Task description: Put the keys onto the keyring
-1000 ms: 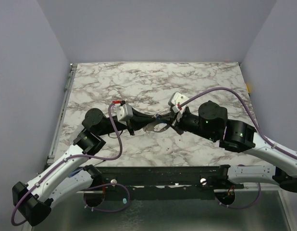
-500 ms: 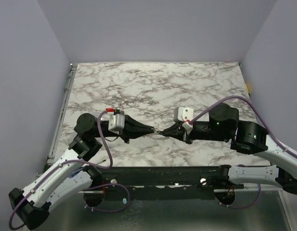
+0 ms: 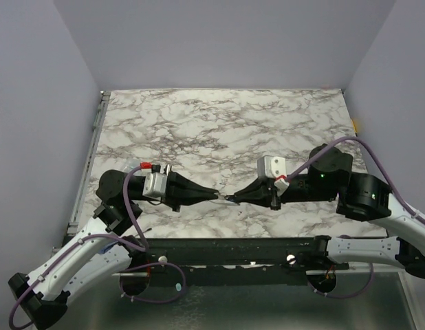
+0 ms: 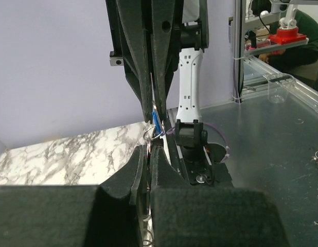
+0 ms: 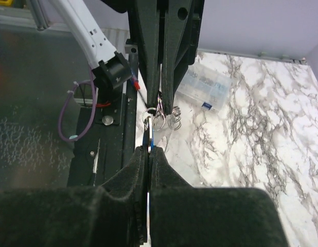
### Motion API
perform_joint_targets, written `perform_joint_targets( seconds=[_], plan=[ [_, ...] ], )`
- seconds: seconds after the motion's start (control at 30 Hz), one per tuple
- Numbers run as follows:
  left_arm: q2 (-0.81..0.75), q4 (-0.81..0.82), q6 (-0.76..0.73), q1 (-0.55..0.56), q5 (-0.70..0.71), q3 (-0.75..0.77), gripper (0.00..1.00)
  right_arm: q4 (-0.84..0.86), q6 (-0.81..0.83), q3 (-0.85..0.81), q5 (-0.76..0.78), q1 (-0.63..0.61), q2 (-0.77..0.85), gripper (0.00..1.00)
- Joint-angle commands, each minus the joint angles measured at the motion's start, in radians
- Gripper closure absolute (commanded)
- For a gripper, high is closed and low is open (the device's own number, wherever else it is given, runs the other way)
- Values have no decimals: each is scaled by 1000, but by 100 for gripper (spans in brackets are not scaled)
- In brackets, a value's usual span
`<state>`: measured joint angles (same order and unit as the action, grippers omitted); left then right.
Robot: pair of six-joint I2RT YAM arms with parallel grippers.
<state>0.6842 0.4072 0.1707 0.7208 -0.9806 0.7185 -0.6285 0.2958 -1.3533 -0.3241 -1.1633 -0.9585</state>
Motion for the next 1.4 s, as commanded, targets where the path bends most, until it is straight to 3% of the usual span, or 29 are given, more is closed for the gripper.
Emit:
perform_joint_targets(
  seconds=[0.0,0.27,0.6,0.93,1.13,1.37],
  plan=[
    [-49,38,40,6,-120,15,100,30,-52,-110,160,19,44,99],
    [-55,36,37,8,-122,25,100,-58,-193,-241,213,19,-70,99],
    [-103,41,17,7,-37,15,100,83,-108,46,83,19,51,99],
    [-111,106,55,9,-22,-4,100,235,-126,219,116,18,26,99],
    [-100,147,81,9,-26,-21,100,323,-134,255,112,19,-6,99],
    [-81,150,84,9,-50,-37,100,255,-52,163,286,19,-58,99]
  ],
)
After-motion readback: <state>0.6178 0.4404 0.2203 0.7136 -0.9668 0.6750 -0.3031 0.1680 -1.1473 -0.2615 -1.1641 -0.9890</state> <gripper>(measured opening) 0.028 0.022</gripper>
